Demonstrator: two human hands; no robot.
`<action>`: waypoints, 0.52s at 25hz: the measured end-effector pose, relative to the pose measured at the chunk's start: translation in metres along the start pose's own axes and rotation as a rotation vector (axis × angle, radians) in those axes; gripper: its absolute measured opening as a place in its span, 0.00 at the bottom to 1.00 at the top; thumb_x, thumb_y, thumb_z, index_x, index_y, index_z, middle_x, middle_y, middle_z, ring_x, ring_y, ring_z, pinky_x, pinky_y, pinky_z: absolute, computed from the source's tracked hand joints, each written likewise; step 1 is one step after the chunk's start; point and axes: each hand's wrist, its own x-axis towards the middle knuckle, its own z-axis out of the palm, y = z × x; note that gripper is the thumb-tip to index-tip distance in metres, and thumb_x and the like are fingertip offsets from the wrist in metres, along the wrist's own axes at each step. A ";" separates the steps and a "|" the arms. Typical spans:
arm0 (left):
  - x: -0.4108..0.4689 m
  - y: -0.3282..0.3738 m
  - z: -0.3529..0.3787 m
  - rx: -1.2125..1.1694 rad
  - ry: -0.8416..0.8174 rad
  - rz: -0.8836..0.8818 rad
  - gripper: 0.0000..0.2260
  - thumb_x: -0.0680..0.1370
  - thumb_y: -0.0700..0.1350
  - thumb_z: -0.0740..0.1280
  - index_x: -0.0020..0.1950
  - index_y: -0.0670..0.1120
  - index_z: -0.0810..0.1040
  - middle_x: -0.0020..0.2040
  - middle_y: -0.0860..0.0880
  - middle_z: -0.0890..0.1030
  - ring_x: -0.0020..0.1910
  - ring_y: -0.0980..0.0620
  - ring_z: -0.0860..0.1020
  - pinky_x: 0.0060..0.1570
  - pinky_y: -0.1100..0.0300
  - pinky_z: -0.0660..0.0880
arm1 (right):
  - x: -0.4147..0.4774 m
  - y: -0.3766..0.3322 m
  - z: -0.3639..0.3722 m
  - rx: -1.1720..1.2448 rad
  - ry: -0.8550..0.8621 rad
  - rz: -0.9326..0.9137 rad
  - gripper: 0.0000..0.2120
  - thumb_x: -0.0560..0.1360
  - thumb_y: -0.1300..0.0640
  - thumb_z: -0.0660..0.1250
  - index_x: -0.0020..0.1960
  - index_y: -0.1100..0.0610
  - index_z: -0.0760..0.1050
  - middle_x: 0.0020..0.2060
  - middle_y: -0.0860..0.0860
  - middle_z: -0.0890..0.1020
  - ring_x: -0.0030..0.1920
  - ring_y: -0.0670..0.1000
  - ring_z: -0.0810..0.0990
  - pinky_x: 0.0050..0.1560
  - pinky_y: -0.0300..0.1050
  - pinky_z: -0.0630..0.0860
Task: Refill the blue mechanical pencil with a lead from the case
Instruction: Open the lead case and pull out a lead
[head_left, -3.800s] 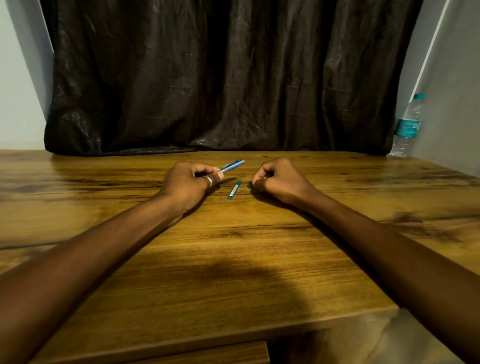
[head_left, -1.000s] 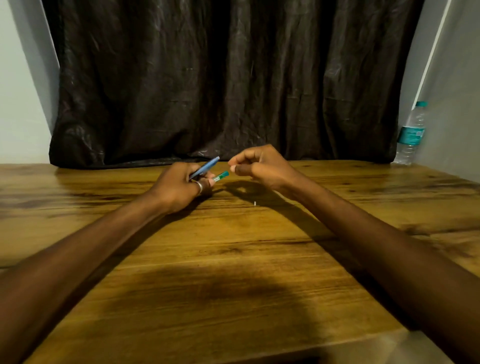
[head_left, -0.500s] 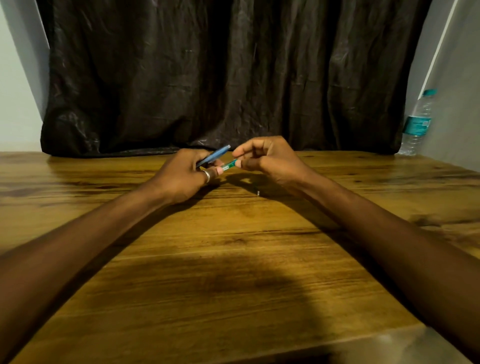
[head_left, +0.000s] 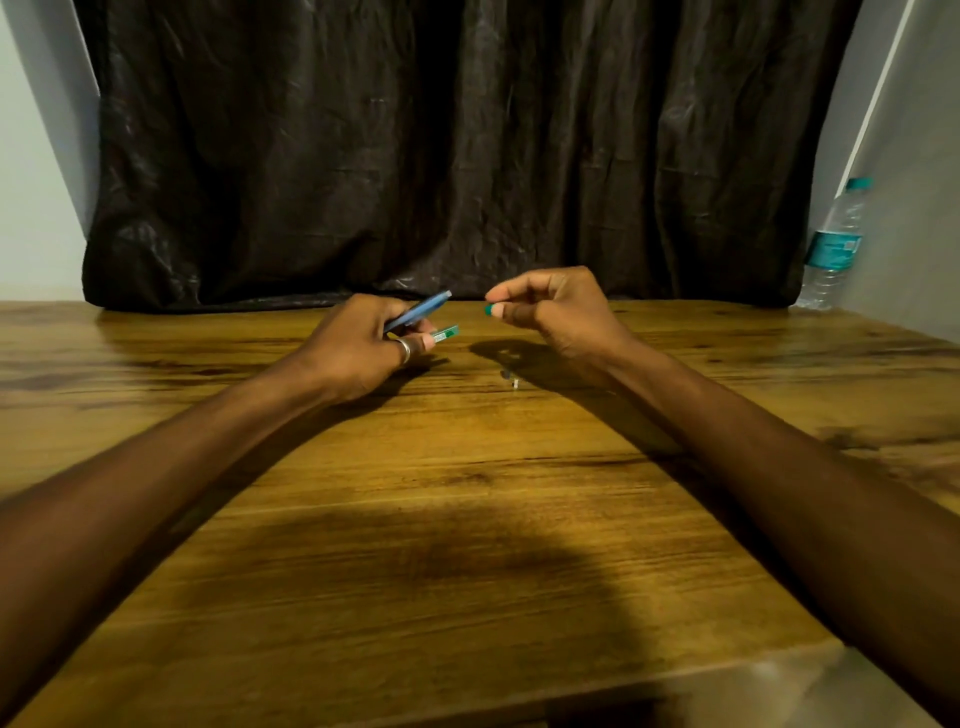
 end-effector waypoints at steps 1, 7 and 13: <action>0.000 -0.001 -0.002 0.004 0.017 -0.019 0.08 0.78 0.47 0.72 0.57 0.49 0.83 0.48 0.48 0.85 0.51 0.48 0.82 0.55 0.48 0.77 | -0.001 0.002 -0.004 -0.034 0.008 0.001 0.08 0.74 0.66 0.73 0.52 0.60 0.84 0.44 0.50 0.86 0.46 0.42 0.82 0.49 0.36 0.78; 0.000 -0.002 0.002 0.017 0.104 -0.057 0.08 0.79 0.48 0.71 0.57 0.50 0.82 0.46 0.52 0.83 0.45 0.54 0.81 0.40 0.63 0.74 | -0.006 0.005 0.014 -0.381 -0.101 -0.149 0.06 0.76 0.61 0.72 0.49 0.54 0.86 0.44 0.49 0.87 0.44 0.42 0.84 0.46 0.44 0.81; -0.002 -0.004 0.004 -0.002 0.100 -0.050 0.05 0.79 0.47 0.71 0.54 0.49 0.83 0.46 0.48 0.85 0.43 0.52 0.82 0.38 0.61 0.74 | -0.008 0.009 0.031 -0.633 -0.249 -0.288 0.10 0.75 0.60 0.71 0.55 0.50 0.83 0.48 0.48 0.87 0.50 0.46 0.82 0.53 0.47 0.79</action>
